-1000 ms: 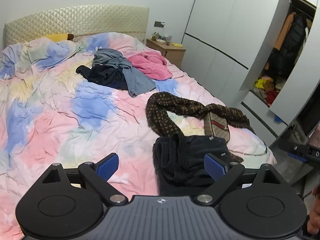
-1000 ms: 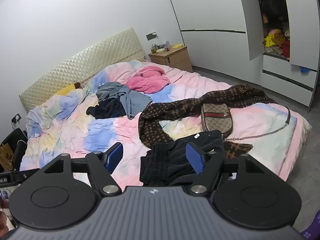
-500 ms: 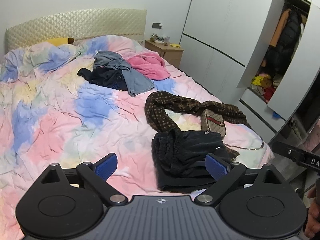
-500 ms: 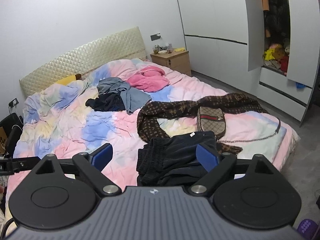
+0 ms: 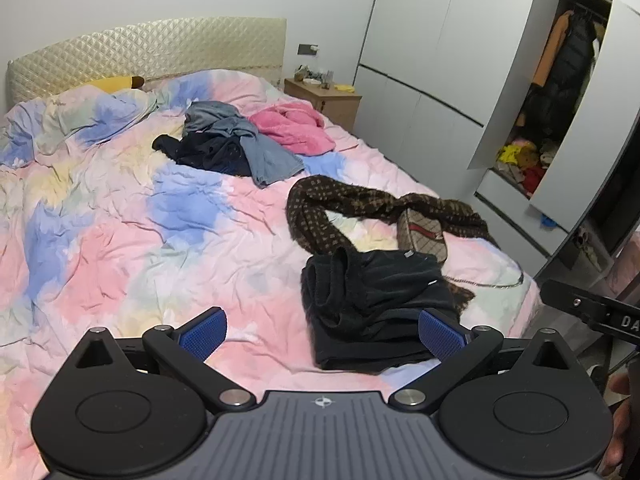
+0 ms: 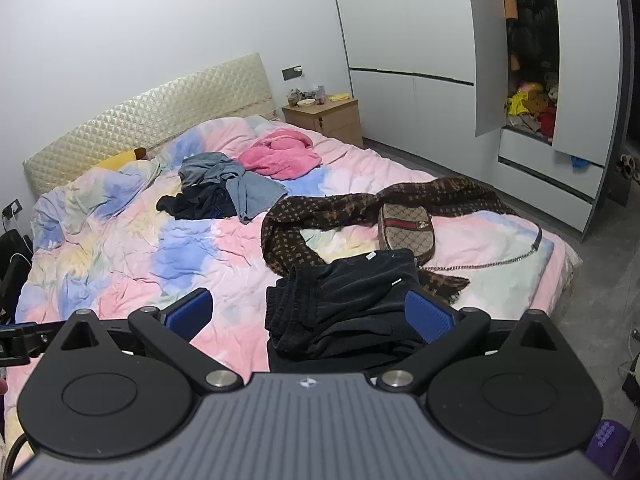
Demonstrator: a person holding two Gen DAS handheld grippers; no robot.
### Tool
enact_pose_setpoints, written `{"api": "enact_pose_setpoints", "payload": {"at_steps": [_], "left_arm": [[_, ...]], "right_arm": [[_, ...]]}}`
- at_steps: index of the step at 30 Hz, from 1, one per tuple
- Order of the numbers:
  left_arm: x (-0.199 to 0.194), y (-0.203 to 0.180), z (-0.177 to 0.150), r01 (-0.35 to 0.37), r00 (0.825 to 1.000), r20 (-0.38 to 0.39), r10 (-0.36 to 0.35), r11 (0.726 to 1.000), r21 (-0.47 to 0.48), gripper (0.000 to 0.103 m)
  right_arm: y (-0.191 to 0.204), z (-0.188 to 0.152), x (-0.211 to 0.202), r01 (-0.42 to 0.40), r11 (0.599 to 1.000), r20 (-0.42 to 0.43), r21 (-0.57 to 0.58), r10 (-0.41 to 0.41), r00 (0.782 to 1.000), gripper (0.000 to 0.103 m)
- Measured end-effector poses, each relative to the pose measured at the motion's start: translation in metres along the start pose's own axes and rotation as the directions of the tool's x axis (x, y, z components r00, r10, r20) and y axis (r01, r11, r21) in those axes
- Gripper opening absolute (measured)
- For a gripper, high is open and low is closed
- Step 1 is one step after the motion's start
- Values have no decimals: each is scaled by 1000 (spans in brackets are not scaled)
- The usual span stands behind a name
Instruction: Fold clothes
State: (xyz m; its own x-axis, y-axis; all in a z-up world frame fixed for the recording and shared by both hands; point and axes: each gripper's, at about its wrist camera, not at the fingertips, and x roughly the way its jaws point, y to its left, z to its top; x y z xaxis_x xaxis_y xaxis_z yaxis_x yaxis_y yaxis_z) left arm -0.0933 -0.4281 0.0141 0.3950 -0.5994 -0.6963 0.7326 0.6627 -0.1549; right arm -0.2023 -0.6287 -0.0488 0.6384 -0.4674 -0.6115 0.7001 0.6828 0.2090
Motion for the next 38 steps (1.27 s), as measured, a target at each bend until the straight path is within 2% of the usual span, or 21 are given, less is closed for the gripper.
{"api": "enact_pose_setpoints", "payload": {"at_steps": [4,21,32,38], "left_arm": [[-1,0,-2,-4,1000,-4,5,1000,26,103],[8,0,-7,-40,999,-22,42,996,81,103],[6,1,-11,-56,998,-24,58,995,79,103],[2,2,-14,-73,997,-17,74,995,61,103]], "right_arm": [[3,-6,4,22,1000,-24,5,-22,999,103],[8,-15,6,29,1000,-59,5,-28,998,103],[3,-23,14,52,998,-92,23,-50,995,103],[1,-23,14,45,999,-83,10,-44,996,103]]}}
